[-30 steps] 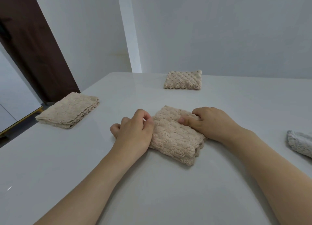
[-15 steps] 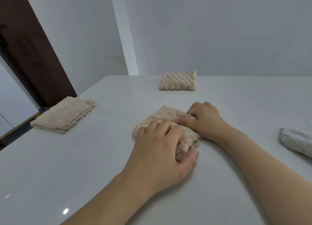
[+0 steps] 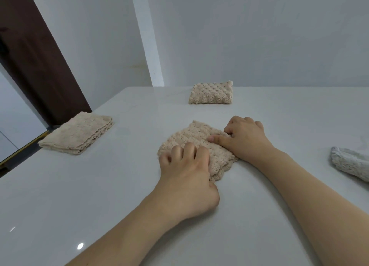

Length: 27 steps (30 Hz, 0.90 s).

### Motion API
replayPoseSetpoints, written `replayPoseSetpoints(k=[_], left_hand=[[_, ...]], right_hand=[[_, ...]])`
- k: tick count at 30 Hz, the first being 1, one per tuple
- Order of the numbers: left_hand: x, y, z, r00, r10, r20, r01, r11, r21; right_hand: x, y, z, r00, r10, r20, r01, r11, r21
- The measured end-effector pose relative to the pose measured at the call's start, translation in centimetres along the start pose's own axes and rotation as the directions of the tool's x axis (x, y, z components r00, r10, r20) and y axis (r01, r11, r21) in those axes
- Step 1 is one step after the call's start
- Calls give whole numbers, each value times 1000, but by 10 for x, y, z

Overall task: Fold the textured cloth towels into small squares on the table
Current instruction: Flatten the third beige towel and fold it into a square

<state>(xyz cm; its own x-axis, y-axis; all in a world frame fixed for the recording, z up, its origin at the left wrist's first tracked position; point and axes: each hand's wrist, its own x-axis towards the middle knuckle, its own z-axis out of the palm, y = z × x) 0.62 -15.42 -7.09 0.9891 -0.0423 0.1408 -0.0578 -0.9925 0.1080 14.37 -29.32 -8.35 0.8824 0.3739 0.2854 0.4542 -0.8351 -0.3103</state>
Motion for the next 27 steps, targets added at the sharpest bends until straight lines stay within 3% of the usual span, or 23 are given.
replayPoseSetpoints(k=[3,8,13,16,21,23,27], left_hand=[[2,-4,-3,998,38,50,-37,999,-18],[4,-16,-18,948,97,302,-56,988,-141],[12,-21,-11,988,-2,154,53,945,-324],[13,-22,-7,998,-19,68,37,962,-272],[6,-18,-11,986,45,161,-16,984,-175],[4,-17,-13,982,50,182,-18,984,-176],[5,-31,-31,932,35,361,49,974,-220]], right_hand=[[0,0,3,1000,5,-8,-5,1000,19],[2,1,5,1000,-15,-18,16,999,46],[4,2,7,1000,2,-13,-1,998,60],[2,1,4,1000,20,-11,-20,998,66],[1,-2,4,999,49,8,-49,997,59],[1,-2,-1,996,50,70,-54,997,57],[-3,-7,-25,909,60,412,-99,993,72]])
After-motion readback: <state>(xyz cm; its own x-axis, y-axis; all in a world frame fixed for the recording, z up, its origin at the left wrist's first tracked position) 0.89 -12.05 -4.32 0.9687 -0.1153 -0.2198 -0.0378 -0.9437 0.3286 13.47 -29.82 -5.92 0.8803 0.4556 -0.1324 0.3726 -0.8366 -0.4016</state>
